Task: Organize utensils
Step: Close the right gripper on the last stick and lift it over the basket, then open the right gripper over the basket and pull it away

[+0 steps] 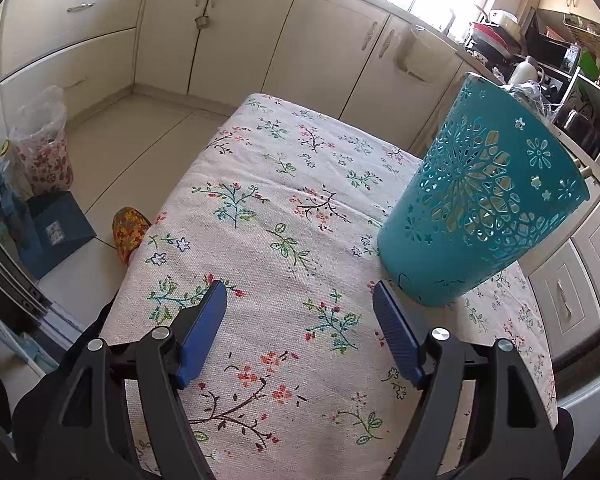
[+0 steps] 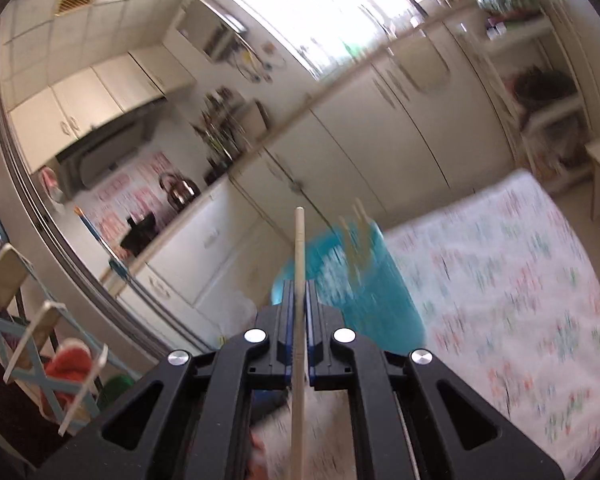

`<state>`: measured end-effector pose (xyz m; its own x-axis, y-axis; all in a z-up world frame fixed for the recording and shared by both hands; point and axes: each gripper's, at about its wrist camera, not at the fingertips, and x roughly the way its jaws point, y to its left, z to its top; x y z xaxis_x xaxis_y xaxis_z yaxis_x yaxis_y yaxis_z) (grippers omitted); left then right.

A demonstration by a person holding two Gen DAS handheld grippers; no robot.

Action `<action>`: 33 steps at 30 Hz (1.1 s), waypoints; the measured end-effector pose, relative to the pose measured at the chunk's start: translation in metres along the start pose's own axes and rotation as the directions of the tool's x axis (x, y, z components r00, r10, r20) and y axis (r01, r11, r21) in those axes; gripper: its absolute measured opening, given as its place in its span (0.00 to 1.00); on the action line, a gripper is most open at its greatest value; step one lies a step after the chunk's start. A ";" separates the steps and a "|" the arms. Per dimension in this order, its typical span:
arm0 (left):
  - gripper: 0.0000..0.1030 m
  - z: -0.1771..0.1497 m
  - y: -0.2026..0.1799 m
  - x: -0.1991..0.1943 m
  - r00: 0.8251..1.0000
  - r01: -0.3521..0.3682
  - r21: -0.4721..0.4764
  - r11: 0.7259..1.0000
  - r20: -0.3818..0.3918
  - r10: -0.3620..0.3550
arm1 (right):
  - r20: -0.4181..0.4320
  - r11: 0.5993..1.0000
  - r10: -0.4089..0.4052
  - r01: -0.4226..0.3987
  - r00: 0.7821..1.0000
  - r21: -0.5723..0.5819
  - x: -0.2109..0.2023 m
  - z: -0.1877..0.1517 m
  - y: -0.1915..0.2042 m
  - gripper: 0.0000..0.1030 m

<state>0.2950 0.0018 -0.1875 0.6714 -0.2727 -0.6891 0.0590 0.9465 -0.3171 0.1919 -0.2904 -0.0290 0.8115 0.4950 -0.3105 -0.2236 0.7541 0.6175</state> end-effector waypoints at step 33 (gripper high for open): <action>0.85 0.000 0.002 -0.004 1.000 0.000 -0.018 1.000 0.029 0.000 | 0.046 0.906 -0.385 0.387 0.922 -0.168 0.018 -0.057 -0.014 0.69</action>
<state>0.2922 0.0052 -0.1855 0.6922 -0.2673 -0.6704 0.0455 0.9432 -0.3291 0.1793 -0.2674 -0.0842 0.8589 0.1458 -0.4910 0.0208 0.9479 0.3178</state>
